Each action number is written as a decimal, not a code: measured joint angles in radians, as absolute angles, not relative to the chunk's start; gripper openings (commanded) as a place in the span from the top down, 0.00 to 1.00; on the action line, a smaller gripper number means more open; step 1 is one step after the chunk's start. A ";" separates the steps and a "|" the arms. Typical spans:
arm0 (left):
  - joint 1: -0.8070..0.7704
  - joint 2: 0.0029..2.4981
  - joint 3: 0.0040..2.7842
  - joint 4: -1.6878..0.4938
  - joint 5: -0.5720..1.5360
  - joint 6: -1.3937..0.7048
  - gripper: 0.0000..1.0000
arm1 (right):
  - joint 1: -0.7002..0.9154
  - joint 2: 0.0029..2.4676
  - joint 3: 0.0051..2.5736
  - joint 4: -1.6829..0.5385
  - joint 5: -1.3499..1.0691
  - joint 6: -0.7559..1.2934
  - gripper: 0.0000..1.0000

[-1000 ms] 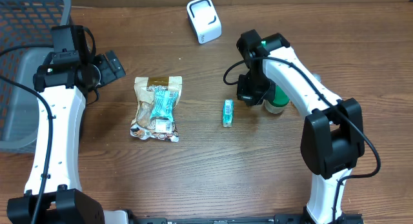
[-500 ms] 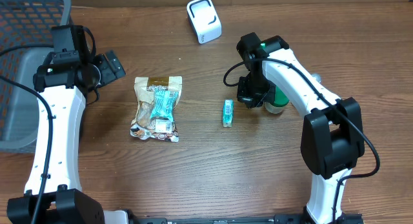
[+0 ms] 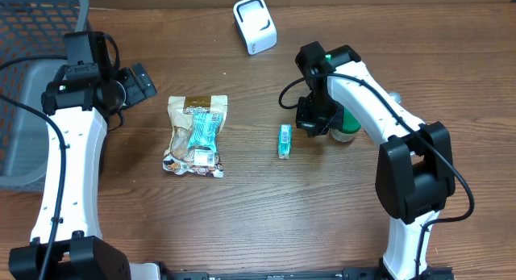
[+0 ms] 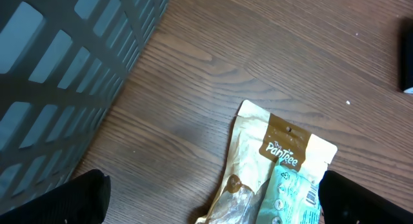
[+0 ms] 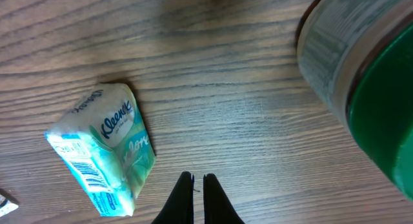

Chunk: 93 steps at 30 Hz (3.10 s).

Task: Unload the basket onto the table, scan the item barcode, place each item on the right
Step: 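Swing the right gripper left over the Kleenex tissue pack, then lower the right gripper and grasp the tissue pack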

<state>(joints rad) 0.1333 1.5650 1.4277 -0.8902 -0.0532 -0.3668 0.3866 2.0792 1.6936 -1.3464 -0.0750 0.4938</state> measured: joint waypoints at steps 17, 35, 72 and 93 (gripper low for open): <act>0.133 1.565 1.428 -0.890 -0.053 -0.367 0.01 | 0.406 2.079 1.681 -1.340 -0.082 0.515 0.96; 0.133 1.565 1.428 -0.890 -0.053 -0.367 0.00 | 0.482 2.079 1.681 -1.288 -0.090 0.524 0.96; 0.133 1.565 1.428 -0.890 -0.053 -0.367 0.01 | 0.478 2.079 1.681 -1.164 0.030 0.551 0.96; 0.133 1.565 1.428 -0.890 -0.053 -0.367 0.00 | 0.521 2.079 1.552 -1.116 -0.039 0.603 0.90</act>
<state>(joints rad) 0.1333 1.5650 1.4277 -0.8902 -0.0532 -0.3668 0.5205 2.0792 1.5520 -1.1164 -0.0387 0.6029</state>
